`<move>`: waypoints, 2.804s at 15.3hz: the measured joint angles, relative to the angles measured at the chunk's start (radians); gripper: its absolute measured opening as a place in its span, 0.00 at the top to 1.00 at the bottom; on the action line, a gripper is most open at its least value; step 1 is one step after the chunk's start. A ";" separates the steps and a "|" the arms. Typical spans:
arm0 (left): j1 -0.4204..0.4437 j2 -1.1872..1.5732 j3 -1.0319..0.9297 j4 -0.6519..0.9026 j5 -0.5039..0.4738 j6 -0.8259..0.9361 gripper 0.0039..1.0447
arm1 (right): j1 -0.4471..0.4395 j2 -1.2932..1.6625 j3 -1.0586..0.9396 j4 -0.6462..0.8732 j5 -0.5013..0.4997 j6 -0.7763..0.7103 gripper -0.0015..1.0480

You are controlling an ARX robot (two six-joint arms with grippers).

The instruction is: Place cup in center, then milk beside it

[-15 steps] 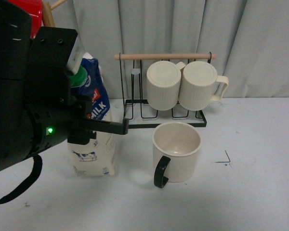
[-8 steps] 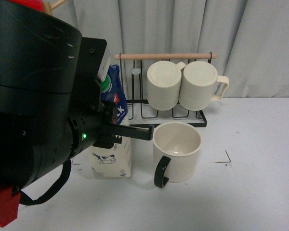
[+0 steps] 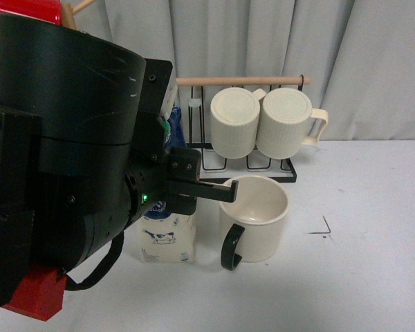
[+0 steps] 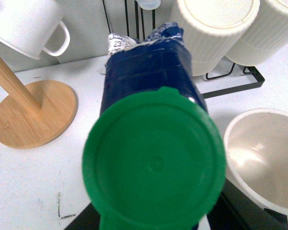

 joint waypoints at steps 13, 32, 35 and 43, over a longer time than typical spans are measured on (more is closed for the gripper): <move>0.254 -0.648 -0.536 0.334 0.068 0.108 0.57 | 0.000 0.000 0.000 0.000 0.000 0.000 0.06; 0.522 -1.371 -0.715 -0.214 0.350 0.103 0.99 | 0.000 0.000 0.000 0.000 0.000 0.000 0.06; 0.522 -1.463 -0.715 -0.301 0.350 0.103 0.99 | 0.000 0.000 0.000 0.000 0.000 0.000 0.06; 0.522 -1.624 -0.715 -0.463 0.350 0.103 0.99 | 0.000 0.000 0.000 0.000 0.000 0.000 0.06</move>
